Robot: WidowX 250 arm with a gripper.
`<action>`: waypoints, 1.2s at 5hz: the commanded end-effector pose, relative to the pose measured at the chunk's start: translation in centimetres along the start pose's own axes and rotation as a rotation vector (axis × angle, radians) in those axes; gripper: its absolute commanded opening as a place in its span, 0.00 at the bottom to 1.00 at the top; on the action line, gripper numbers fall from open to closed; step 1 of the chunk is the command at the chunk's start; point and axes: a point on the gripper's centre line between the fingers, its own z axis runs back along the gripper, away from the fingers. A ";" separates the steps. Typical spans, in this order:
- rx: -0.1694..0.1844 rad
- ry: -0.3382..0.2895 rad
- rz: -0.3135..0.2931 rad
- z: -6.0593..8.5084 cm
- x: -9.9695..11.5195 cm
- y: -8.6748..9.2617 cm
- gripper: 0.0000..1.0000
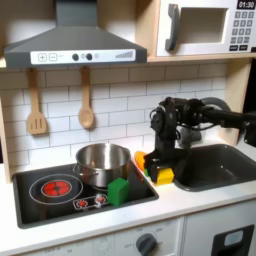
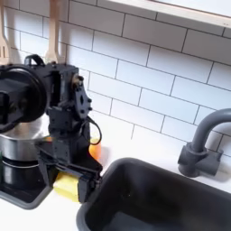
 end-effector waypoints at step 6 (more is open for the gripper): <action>0.014 -0.077 -0.013 -0.4 -0.8 0.5 0.00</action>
